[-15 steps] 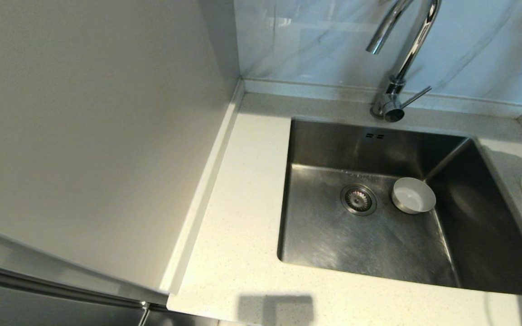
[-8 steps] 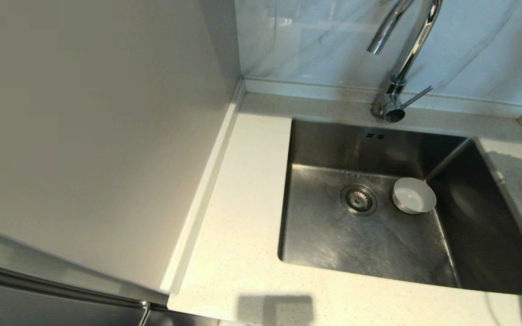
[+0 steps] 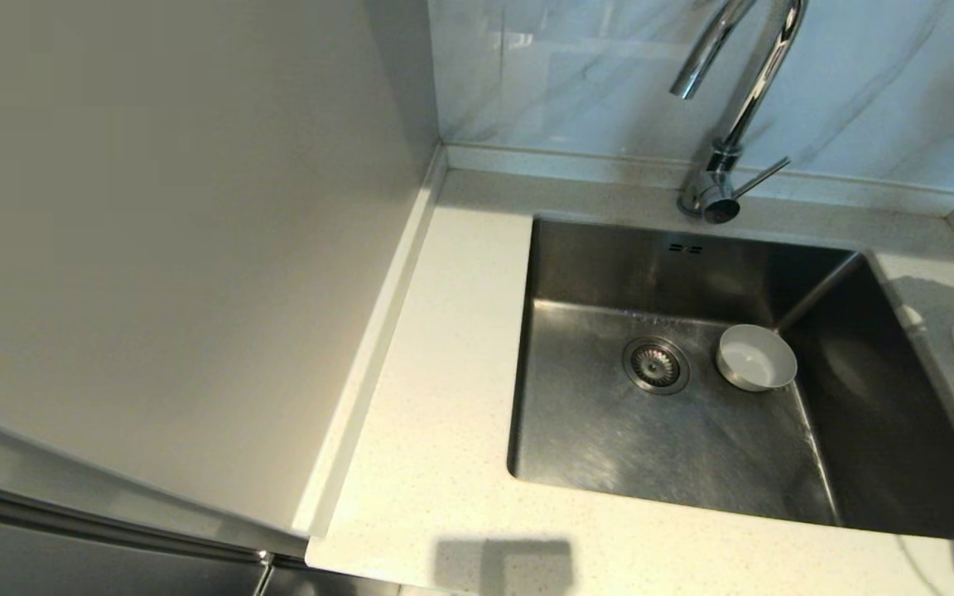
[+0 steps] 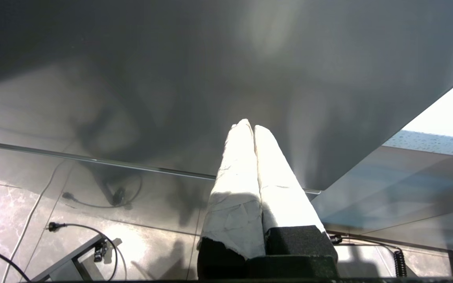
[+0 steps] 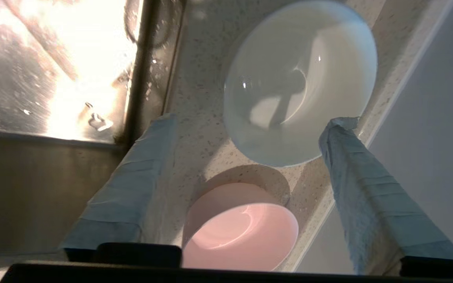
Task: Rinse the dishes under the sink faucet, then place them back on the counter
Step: Put a bowl into the sink
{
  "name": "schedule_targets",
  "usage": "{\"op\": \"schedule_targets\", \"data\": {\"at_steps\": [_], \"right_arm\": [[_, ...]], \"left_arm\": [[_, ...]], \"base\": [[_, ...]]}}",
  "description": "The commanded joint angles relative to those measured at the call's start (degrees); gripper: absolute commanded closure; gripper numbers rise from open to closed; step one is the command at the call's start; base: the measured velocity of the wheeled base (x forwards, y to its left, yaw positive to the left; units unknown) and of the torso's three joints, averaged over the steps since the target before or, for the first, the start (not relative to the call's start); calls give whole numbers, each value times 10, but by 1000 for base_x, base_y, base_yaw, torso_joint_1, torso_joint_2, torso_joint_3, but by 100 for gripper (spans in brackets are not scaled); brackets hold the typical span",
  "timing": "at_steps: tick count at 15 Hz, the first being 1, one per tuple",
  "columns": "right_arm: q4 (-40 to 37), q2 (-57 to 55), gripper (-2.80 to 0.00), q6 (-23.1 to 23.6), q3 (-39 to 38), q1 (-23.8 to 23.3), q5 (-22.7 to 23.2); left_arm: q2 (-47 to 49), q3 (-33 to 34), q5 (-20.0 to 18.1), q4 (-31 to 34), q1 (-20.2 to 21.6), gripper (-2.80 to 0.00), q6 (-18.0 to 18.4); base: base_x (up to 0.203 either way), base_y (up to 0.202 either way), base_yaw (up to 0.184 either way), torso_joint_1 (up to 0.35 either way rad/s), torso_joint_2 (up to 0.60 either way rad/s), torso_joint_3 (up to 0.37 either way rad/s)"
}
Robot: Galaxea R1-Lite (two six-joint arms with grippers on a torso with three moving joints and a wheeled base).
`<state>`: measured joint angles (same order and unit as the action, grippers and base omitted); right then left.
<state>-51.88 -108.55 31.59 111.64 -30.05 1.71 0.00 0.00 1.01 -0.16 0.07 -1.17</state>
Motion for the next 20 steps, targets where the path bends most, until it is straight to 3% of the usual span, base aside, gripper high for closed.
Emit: {"op": "schedule_targets", "data": {"at_steps": [1, 11, 12, 20], "right_arm": [[-2, -30, -280, 2, -3, -3, -5], [47, -119, -280, 4, 18, -4, -26], [53, -119, 0, 4, 18, -4, -27], [112, -103, 0, 1, 17, -2, -19]], "left_arm": [[-2, 0, 0, 0, 0, 0, -1], [-2, 0, 0, 0, 0, 0, -1], [-2, 0, 0, 0, 0, 0, -1], [-2, 0, 0, 0, 0, 0, -1]], "base": [[0, 0, 0, 0, 0, 0], [0, 0, 0, 0, 0, 0], [0, 0, 0, 0, 0, 0], [0, 0, 0, 0, 0, 0]]}}
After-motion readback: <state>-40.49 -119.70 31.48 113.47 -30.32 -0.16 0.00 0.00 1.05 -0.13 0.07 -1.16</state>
